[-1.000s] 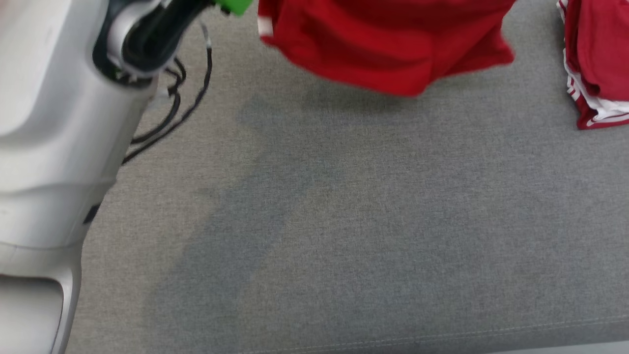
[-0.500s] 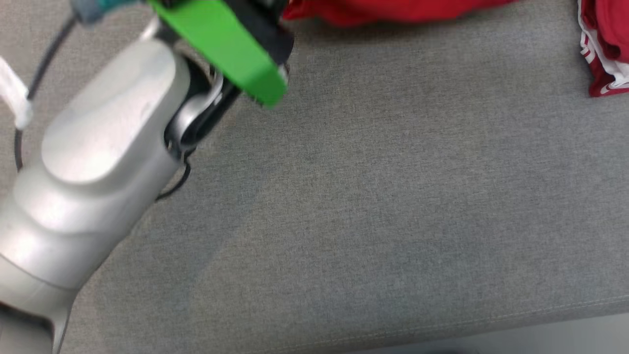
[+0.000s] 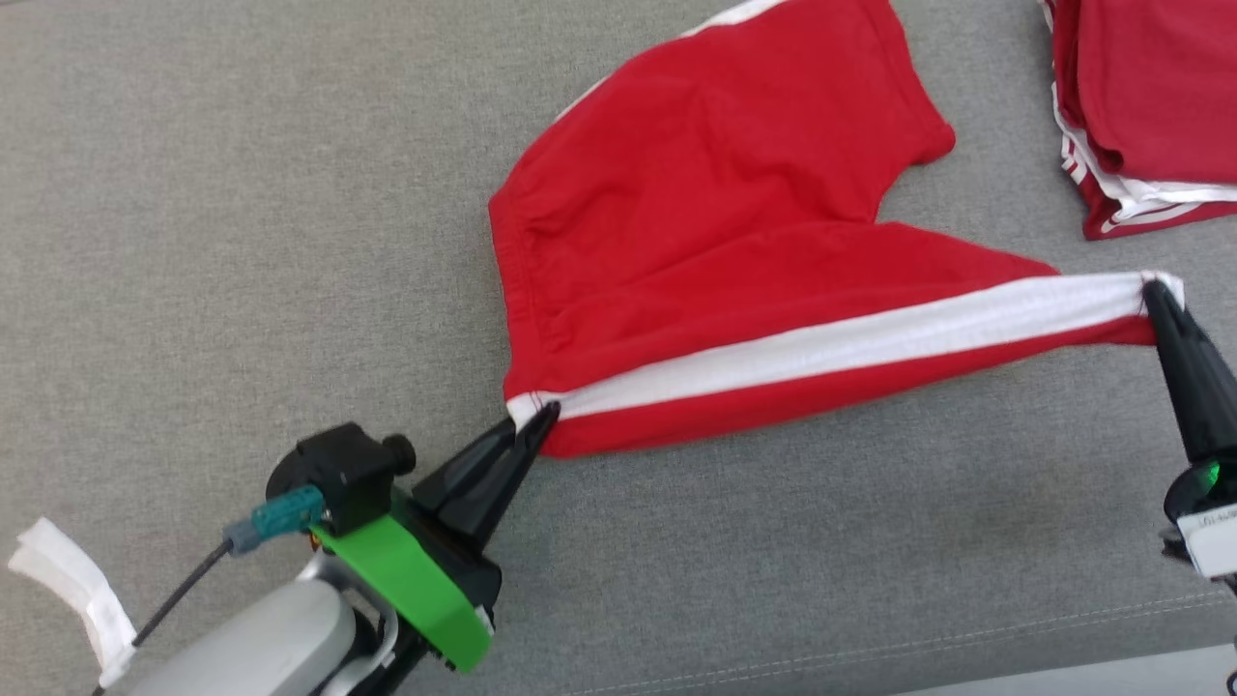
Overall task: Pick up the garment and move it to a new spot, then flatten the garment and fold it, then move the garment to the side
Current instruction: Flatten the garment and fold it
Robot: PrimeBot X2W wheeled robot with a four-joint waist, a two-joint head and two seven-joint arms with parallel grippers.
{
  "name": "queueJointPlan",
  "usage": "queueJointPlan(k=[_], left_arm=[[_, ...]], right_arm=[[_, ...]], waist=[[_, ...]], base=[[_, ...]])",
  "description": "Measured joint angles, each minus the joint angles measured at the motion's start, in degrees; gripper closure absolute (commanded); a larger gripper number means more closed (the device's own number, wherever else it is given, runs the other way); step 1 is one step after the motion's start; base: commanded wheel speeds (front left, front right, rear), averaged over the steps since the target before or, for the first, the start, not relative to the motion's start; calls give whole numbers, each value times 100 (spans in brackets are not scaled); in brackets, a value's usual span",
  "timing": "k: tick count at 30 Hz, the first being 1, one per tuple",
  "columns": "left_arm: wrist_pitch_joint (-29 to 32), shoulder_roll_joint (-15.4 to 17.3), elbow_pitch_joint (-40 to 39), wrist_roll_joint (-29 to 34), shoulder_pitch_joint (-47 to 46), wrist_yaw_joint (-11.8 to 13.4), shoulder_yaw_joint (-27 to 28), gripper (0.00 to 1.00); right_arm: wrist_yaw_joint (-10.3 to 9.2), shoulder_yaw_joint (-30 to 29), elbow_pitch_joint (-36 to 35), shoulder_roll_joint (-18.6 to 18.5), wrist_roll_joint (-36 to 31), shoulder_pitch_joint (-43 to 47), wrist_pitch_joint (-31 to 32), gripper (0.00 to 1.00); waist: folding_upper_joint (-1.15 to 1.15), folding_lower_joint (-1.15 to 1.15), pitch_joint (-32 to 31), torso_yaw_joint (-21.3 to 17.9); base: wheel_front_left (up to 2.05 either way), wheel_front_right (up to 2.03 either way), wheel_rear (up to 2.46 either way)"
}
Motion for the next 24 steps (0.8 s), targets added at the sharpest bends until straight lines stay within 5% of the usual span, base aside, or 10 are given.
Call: queueJointPlan(k=[15, 24], left_arm=[[434, 271, -1015, -381, 834, 445, -247, 100], [870, -369, -801, -1904, 280, 15, 442, 100]], right_arm=[[-1, -79, -533, -602, 466, 1175, 45, 100], [0, -232, 2, -1000, 367, 167, 514, 100]], waist=[[0, 0, -488, 472], [0, 0, -235, 737]], base=[[0, 0, 0], [0, 0, 0]])
